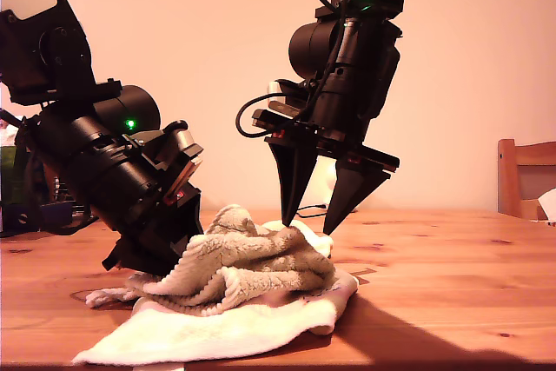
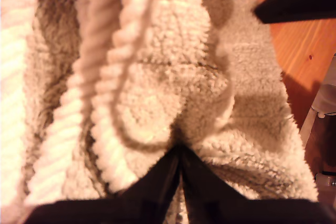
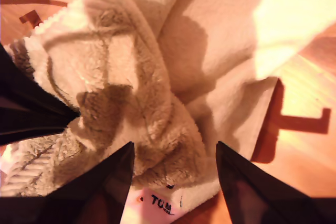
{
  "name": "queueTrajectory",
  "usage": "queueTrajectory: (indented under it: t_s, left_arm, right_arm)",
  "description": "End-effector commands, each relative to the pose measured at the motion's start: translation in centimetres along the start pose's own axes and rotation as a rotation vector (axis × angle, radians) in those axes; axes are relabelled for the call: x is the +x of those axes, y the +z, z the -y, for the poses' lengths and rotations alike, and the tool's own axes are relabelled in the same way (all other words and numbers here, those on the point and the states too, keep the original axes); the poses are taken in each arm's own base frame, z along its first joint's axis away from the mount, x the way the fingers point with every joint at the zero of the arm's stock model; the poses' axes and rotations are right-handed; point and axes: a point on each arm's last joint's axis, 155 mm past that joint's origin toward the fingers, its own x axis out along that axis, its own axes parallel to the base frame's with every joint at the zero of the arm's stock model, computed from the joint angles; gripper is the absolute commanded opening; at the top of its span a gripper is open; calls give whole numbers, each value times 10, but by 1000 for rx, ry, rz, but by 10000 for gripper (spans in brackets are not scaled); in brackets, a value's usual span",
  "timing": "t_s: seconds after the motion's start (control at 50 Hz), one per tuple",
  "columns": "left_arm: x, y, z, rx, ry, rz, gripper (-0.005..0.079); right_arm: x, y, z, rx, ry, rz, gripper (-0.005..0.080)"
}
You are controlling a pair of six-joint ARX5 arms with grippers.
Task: Fold the tea towel in front of you. After folding it, place it to the right side.
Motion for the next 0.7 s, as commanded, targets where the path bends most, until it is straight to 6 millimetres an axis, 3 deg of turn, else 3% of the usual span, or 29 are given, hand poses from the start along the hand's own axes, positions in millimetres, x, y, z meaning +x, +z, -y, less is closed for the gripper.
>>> queueTrajectory:
  t_s: [0.0, 0.24, 0.52, 0.68]
  left_arm:
    - [10, -14, -7, -34, 1, -40, -23]
    - [10, -14, -7, -33, 0, -40, -23]
    - [10, -13, -7, -30, 0, -36, -23]
    - [10, -12, -7, -28, 0, -33, -23]
  right_arm:
    - [16, -11, 1, 6, 6, -50, 447]
    - [34, -19, 6, 20, 6, -97, 446]
    - [38, -19, 3, 24, 26, -102, 444]
    - [40, -21, -4, 35, 57, -114, 377]
